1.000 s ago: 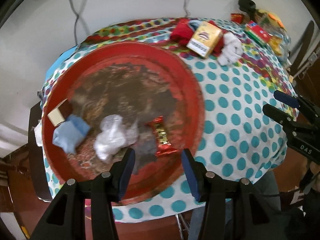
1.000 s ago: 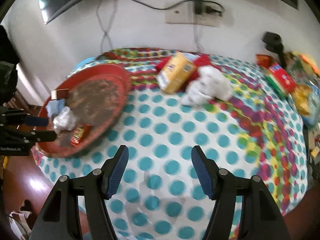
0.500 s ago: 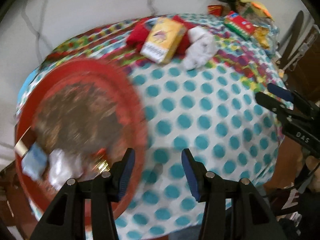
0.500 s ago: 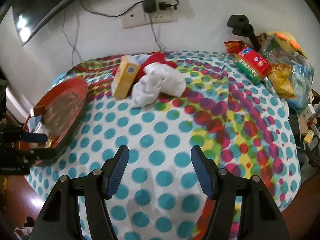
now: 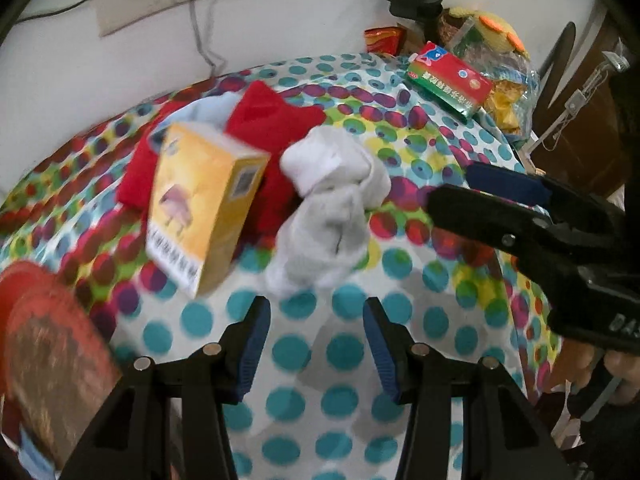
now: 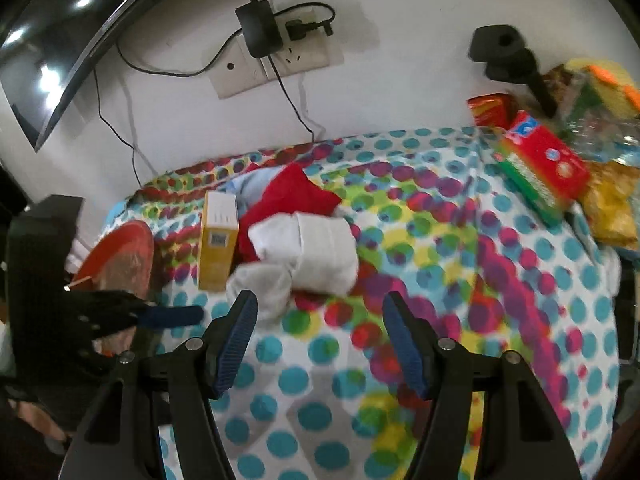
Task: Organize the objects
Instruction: 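Grasp a white sock with the left gripper while the right grasps another white sock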
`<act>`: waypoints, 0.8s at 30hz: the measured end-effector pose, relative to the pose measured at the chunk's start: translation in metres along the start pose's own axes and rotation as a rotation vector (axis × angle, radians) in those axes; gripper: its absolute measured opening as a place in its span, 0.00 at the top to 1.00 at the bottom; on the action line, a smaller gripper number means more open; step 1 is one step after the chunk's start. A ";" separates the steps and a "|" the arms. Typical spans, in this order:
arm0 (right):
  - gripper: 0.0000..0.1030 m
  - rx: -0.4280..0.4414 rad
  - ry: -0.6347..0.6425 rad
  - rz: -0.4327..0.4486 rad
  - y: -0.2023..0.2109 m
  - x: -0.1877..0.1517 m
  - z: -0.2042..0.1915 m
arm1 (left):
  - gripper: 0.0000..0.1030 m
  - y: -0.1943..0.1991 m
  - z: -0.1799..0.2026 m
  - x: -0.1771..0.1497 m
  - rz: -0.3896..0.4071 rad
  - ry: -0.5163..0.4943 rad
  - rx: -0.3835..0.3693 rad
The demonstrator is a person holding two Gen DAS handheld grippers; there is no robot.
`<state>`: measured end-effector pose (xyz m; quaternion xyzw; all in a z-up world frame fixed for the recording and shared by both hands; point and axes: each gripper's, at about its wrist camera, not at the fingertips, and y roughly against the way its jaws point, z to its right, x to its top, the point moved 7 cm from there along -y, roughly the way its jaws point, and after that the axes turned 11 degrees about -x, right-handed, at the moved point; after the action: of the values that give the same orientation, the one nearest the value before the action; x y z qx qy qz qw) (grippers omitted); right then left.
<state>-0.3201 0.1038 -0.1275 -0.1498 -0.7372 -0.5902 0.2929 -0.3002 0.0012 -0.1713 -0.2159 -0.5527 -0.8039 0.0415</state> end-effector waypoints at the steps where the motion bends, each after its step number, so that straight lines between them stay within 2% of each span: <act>1: 0.38 0.007 0.000 -0.002 -0.004 0.004 -0.001 | 0.52 -0.006 0.000 0.004 -0.005 -0.007 0.006; 5: 0.34 0.023 0.009 -0.019 -0.026 0.018 -0.007 | 0.52 -0.021 -0.004 0.012 -0.005 0.003 0.013; 11: 0.34 0.049 0.030 -0.053 -0.060 0.023 -0.020 | 0.52 -0.025 -0.008 0.012 0.055 0.025 0.012; 12: 0.34 0.051 0.032 -0.071 -0.066 0.022 -0.021 | 0.56 -0.024 -0.009 0.012 0.060 0.030 0.013; 13: 0.37 0.059 0.025 -0.084 -0.071 0.021 -0.022 | 0.63 -0.024 -0.010 0.013 0.064 0.034 0.019; 14: 0.51 0.065 0.012 -0.069 -0.071 0.020 -0.022 | 0.65 -0.022 -0.011 0.012 0.067 0.036 0.023; 16: 0.63 0.038 0.034 -0.052 -0.068 0.016 -0.021 | 0.69 -0.020 -0.011 0.010 0.069 0.050 0.007; 19: 0.66 0.014 0.032 -0.020 -0.054 0.009 -0.017 | 0.71 -0.017 0.000 0.001 0.059 0.040 -0.031; 24: 0.66 -0.035 0.012 0.008 -0.024 -0.011 -0.006 | 0.71 -0.010 0.020 -0.019 0.040 0.028 -0.043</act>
<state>-0.3235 0.0931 -0.1524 -0.1542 -0.7242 -0.6029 0.2969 -0.2801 0.0199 -0.1810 -0.2167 -0.5301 -0.8175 0.0607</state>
